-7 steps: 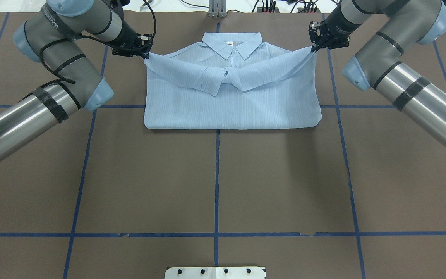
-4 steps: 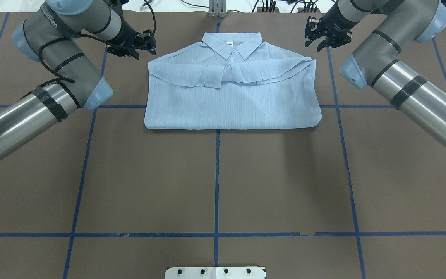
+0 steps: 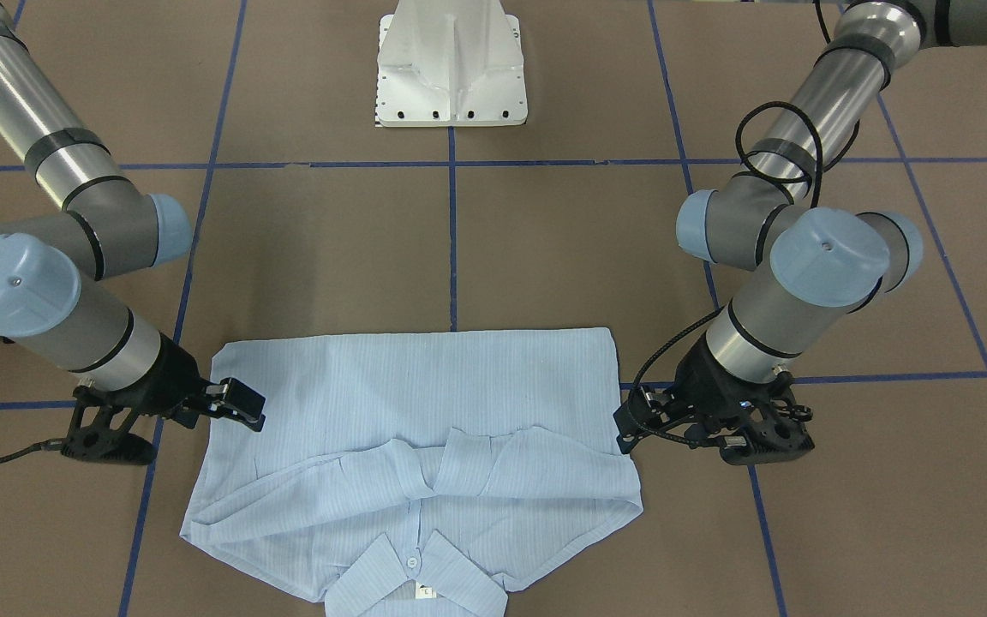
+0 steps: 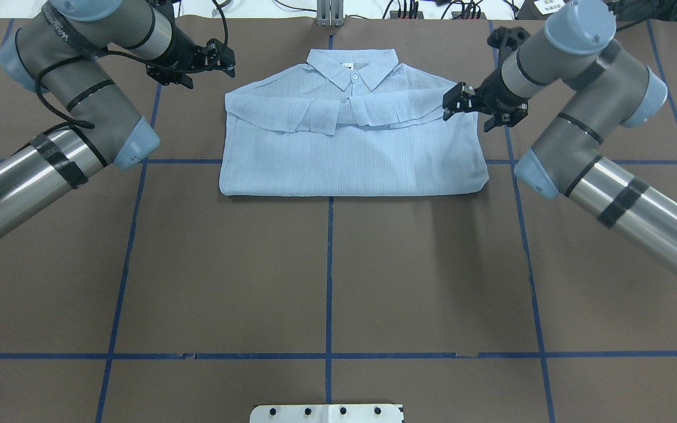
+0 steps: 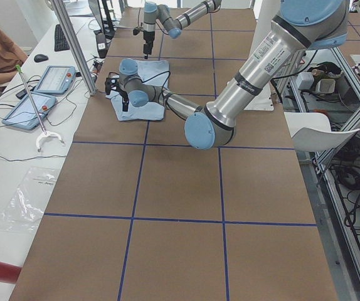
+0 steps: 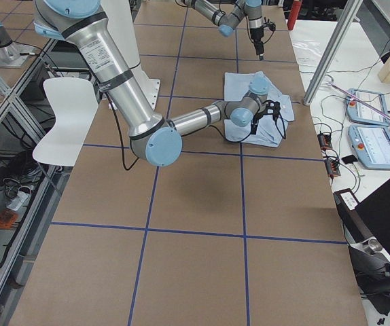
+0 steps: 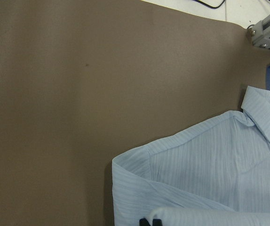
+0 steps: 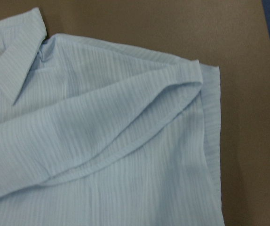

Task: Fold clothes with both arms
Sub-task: 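Open both grippers and draw the arms back from the folded shirt, then grasp the shirt side with the right gripper and drag it toward the robot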

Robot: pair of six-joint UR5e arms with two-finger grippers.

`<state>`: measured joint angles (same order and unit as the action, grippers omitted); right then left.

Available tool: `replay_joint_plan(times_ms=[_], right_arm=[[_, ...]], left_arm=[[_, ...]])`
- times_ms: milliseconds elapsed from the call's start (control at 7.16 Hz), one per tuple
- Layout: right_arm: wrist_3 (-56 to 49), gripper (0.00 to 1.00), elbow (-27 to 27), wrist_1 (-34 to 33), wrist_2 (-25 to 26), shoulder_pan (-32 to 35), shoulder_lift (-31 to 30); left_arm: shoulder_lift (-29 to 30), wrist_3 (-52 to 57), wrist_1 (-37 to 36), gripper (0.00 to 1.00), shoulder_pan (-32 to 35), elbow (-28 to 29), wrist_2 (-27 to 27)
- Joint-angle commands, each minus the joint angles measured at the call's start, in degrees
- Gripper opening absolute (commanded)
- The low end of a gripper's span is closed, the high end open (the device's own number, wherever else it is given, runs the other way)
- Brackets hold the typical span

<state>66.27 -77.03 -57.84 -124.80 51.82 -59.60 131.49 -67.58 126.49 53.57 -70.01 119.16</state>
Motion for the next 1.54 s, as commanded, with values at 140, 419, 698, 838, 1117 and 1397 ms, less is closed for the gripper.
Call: replay_joint_plan(times_ms=[140,419,698,838,1117,1397], right_arm=[[0.09,1.00,-7.26,-0.08,3.58,-5.30,-8.33],[0.09,0.98,-6.91,-0.43,5.18,-6.91,-8.16],[0.09,0.92,-6.82,-0.51,5.27,-6.64,-8.16],[0.09,0.81,-6.82,-0.52,5.18,-6.38,-8.16],[-0.52,0.32,-6.99,-0.52,4.40,-5.42,-8.43],[-0.52,0.00,-7.52,-0.51,4.04,-5.24,-9.30]], left_arm=[[-0.79,0.00,-0.72,1.00,0.05,-1.71,0.02],[-1.05,-0.35,-0.81,1.00,0.05,-2.15,-0.07],[-1.49,-0.44,-0.46,1.00,-0.04,-2.15,0.02],[-1.58,-0.53,-0.28,1.00,-0.04,-2.15,-0.16],[-1.67,-0.44,-0.19,1.00,-0.04,-2.15,-0.24],[-1.67,-0.79,-0.10,1.00,-0.39,-1.98,-0.33]])
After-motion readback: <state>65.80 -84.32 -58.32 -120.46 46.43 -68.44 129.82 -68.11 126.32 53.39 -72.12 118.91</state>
